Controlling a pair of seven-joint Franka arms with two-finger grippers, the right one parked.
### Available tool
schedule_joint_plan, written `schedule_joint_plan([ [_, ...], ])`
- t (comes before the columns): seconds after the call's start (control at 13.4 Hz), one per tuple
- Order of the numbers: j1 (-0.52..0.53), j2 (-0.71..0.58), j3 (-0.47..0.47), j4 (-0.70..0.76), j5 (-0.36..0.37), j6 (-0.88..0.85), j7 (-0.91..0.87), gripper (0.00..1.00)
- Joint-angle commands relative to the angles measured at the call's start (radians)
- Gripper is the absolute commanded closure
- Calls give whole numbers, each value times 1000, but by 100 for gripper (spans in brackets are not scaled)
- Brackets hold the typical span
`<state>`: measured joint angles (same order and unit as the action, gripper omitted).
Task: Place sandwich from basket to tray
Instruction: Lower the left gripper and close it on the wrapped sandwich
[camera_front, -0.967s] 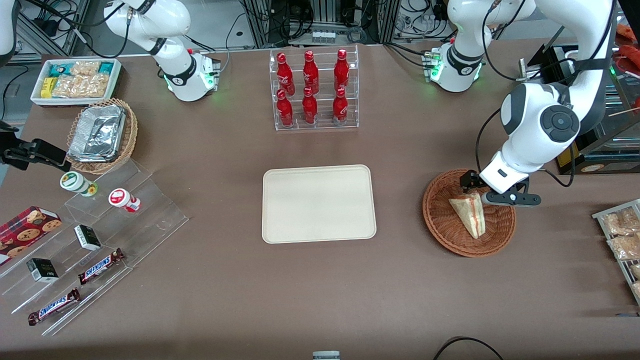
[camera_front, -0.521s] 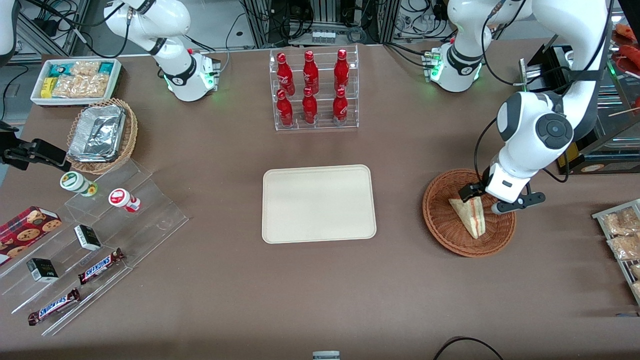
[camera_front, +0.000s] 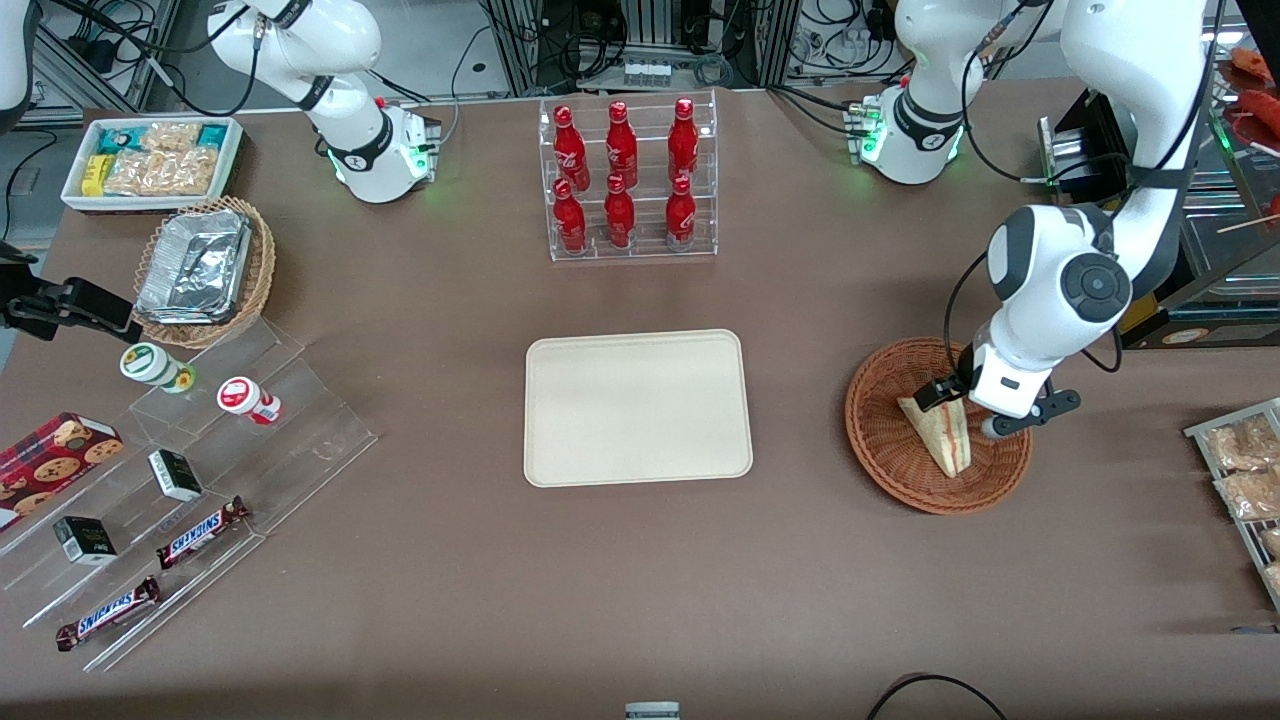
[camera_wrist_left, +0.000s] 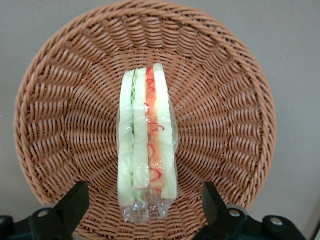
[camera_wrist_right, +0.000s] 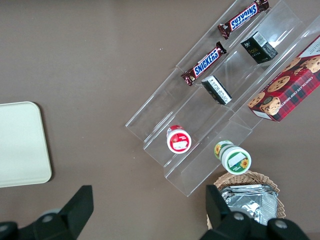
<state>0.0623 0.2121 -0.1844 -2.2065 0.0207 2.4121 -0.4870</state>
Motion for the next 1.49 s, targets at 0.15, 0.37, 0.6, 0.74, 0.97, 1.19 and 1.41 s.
schedule_joint_plan([
  [0.15,10,49,-9,-4,-5,62,-41,0],
  [0.37,10,55,-7,-2,1,62,-38,57],
  [0.6,10,55,-6,-2,4,62,-33,100],
  [0.74,10,55,-6,-2,4,62,-30,100],
  [0.97,10,47,-6,2,27,53,-30,100],
  [1.19,10,14,-9,37,27,-31,-31,100],
  [1.41,-4,0,-27,174,25,-268,-65,100],
])
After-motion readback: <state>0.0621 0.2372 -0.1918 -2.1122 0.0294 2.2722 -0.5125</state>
